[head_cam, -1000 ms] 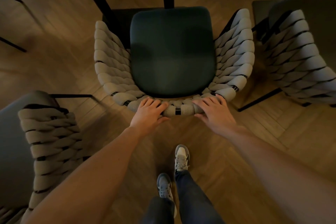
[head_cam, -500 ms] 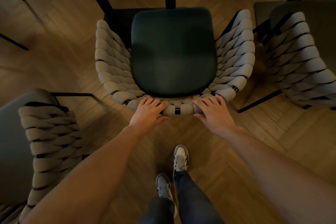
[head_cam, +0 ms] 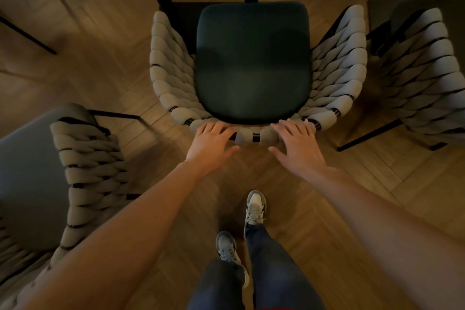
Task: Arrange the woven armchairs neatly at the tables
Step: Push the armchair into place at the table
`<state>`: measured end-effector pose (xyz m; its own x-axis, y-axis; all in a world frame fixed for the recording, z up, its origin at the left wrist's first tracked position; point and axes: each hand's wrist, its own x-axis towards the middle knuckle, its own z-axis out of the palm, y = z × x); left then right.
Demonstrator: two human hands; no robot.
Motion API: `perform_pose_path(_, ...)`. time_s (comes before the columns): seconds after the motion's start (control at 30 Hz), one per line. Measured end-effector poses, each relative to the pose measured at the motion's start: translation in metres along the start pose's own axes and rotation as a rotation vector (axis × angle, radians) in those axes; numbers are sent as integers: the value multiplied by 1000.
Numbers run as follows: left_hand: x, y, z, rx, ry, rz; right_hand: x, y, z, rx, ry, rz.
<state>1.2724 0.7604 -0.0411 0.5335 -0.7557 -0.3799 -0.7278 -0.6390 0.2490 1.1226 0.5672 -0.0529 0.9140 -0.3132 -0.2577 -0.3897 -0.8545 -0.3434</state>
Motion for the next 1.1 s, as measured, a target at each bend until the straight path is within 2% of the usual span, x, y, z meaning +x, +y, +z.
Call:
perform_pose_path(0.23,-104,-23,2,-185,106,-158,-32,-90,23,166,83,-218)
perform_pose_path(0.5,-260,-98,44,-282,256,-390,-77,-230,84,166,-67,-495)
perform_pose_path(0.63,-340,-137,67,-305,357,-478,-104,-297,112,144,-114,-556)
perform_pose_path(0.83,-445,-185,98,-422,418,-625,-146,-385,147,84,-211,-633)
perform_pose_path(0.97,-498,-212,115,-704,482,-829,-161,-434,164,161,-258,-441)
perform_pose_path(1.1,-535,-240,122,-1184,629,-1183,-164,-482,177,435,-297,-7)
